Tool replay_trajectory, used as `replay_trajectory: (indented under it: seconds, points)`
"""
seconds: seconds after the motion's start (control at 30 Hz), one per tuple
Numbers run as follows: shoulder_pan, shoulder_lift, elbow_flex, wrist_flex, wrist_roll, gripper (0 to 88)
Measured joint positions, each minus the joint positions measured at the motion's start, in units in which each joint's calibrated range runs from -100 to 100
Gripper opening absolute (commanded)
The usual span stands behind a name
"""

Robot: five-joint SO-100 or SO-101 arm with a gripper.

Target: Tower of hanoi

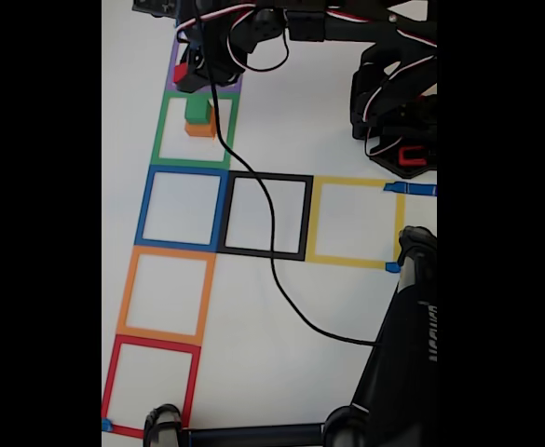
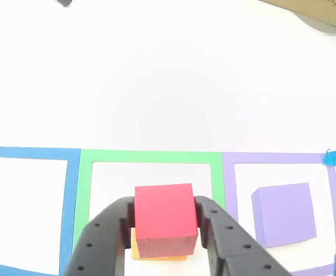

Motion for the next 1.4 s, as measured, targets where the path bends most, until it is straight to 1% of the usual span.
replay_trajectory:
  seconds: [0.13,0.3,0.43,0.53,0.93,1.4]
  points:
    - [0.23,0.34,8.76,-11.45,0.0,1.0]
    - [0.23,3.21,16.47,-23.06,0.0,1.0]
    - [0.59,6.67,20.54,-32.41,0.0,1.0]
    - [2.11,8.95,21.25,-37.08,0.0,1.0]
    - [3.04,9.88,25.06,-42.64,0.0,1.1]
    - [3.04,15.45,27.98,-51.11,0.0,1.1]
